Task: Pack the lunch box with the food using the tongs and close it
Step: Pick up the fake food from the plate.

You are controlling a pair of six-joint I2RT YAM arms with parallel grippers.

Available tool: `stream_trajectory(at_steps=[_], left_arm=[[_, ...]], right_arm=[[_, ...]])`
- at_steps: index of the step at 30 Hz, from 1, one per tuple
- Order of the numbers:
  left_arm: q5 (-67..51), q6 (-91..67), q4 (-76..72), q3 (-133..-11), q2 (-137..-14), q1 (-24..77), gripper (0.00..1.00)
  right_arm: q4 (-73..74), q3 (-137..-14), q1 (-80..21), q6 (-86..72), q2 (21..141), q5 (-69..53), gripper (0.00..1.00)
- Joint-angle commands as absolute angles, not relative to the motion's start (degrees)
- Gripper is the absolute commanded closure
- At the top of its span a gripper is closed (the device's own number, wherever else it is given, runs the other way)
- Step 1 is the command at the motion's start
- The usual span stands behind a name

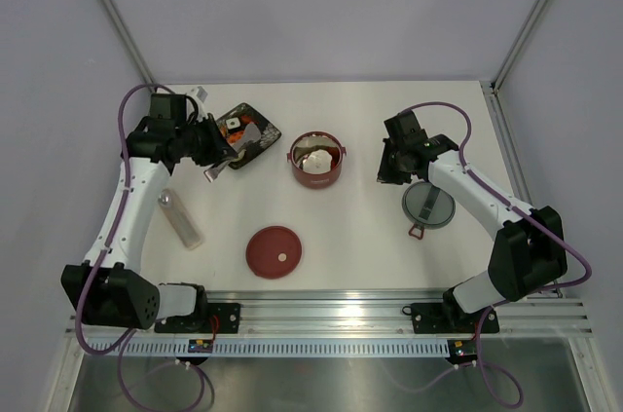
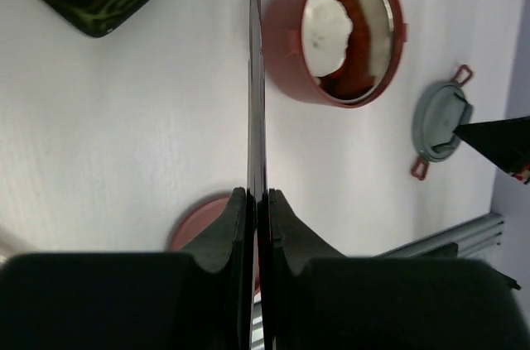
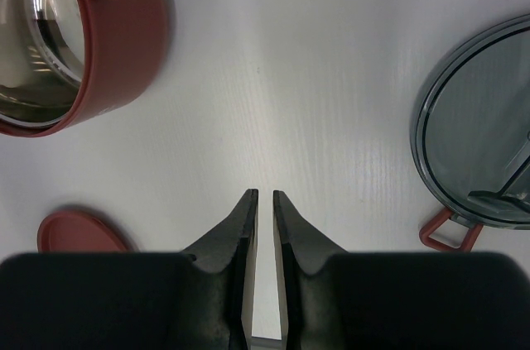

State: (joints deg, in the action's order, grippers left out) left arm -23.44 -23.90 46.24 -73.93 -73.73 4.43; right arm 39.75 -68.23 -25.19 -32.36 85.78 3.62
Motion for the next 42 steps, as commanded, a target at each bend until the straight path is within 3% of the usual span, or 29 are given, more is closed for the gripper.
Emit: stream_trajectory(at_steps=[1,6,9,13,21,42], left_arm=[[-11.5,-21.3,50.4,-80.1,-74.1,4.5,1.0],[2.8,-18.6,54.4,-83.3,-76.7,4.7,0.95],[5.5,-18.1,54.5,-83.9,-78.3,4.7,0.91],[6.6,-17.8,53.4,-83.5,-79.3,5.6,0.85],[7.0,-17.4,51.0,-82.8,-81.3,8.4,0.84],[10.0,-17.4,49.1,-82.3,-83.8,12.2,0.63]], right_arm=[[39.6,-68.7,-25.8,-31.6,84.7,4.4,0.8],[39.2,-68.7,-25.8,-31.8,84.9,4.0,0.8],[39.2,-69.1,-25.8,-31.8,85.3,3.9,0.8],[39.4,-69.9,-25.8,-31.8,85.8,3.7,0.8],[39.8,-70.6,-25.8,-31.7,86.0,3.8,0.8],[40.3,-70.7,-25.8,-31.9,86.0,4.1,0.79]])
